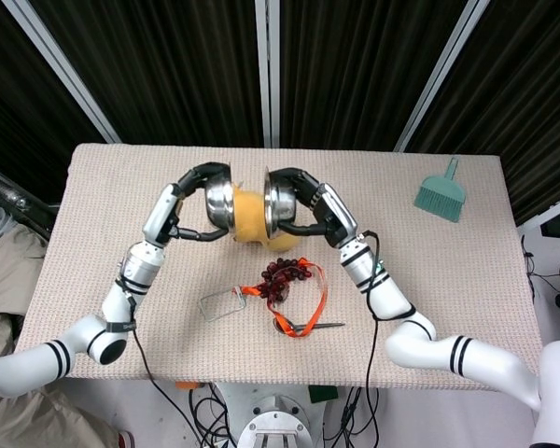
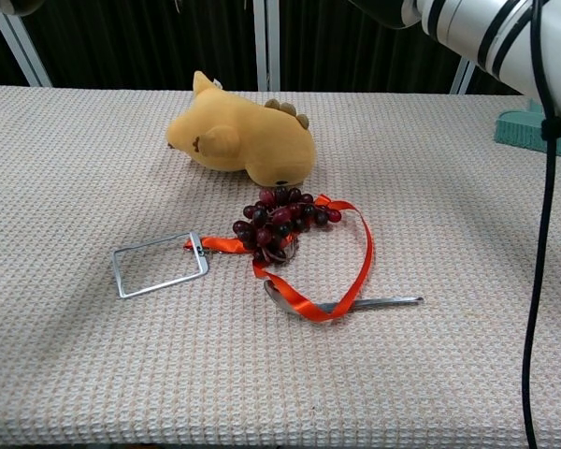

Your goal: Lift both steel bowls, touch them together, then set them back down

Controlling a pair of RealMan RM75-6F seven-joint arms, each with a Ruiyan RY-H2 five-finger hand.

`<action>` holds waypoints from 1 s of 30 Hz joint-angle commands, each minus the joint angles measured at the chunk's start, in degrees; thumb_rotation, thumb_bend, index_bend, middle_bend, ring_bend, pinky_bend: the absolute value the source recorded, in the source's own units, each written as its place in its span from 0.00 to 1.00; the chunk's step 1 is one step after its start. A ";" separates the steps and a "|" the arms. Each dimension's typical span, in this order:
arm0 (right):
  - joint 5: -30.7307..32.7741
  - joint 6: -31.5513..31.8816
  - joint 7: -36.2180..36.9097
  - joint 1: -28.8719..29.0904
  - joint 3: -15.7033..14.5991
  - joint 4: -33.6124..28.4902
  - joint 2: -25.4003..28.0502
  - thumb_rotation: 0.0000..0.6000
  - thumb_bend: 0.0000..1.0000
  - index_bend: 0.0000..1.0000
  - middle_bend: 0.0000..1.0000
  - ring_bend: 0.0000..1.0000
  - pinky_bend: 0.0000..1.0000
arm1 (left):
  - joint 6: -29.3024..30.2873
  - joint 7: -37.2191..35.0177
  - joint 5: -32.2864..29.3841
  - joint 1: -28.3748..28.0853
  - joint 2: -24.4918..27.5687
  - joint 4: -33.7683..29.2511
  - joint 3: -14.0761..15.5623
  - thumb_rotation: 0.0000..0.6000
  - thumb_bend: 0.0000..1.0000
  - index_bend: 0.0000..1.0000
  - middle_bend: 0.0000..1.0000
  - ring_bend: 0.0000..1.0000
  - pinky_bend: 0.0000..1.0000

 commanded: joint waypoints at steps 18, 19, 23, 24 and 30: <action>3.65 3.66 0.45 -0.68 0.79 1.71 -0.68 1.00 0.48 0.68 0.52 0.49 0.39 | 0.70 3.23 -2.29 -2.04 0.19 -1.72 -0.15 1.00 0.17 0.67 0.63 0.55 0.81; 3.55 3.34 0.68 -0.38 0.75 1.73 -0.81 1.00 0.48 0.68 0.52 0.49 0.39 | 0.58 3.12 -2.17 -2.32 0.15 -1.73 -0.21 1.00 0.17 0.67 0.63 0.55 0.81; 3.17 2.09 0.32 1.98 0.95 2.17 -2.59 1.00 0.48 0.68 0.52 0.49 0.39 | -0.12 3.49 -0.87 -4.23 -0.14 -1.41 -0.33 1.00 0.17 0.67 0.63 0.55 0.81; 3.13 1.72 0.32 2.56 1.07 2.22 -2.94 1.00 0.48 0.68 0.52 0.49 0.39 | -0.26 3.27 -0.81 -4.52 -0.19 -1.42 -0.39 1.00 0.17 0.67 0.63 0.55 0.81; 3.03 1.75 -0.44 3.16 0.89 2.15 -3.11 1.00 0.48 0.68 0.51 0.49 0.39 | -0.20 3.06 -1.13 -4.50 0.16 -1.11 0.28 1.00 0.17 0.67 0.63 0.55 0.81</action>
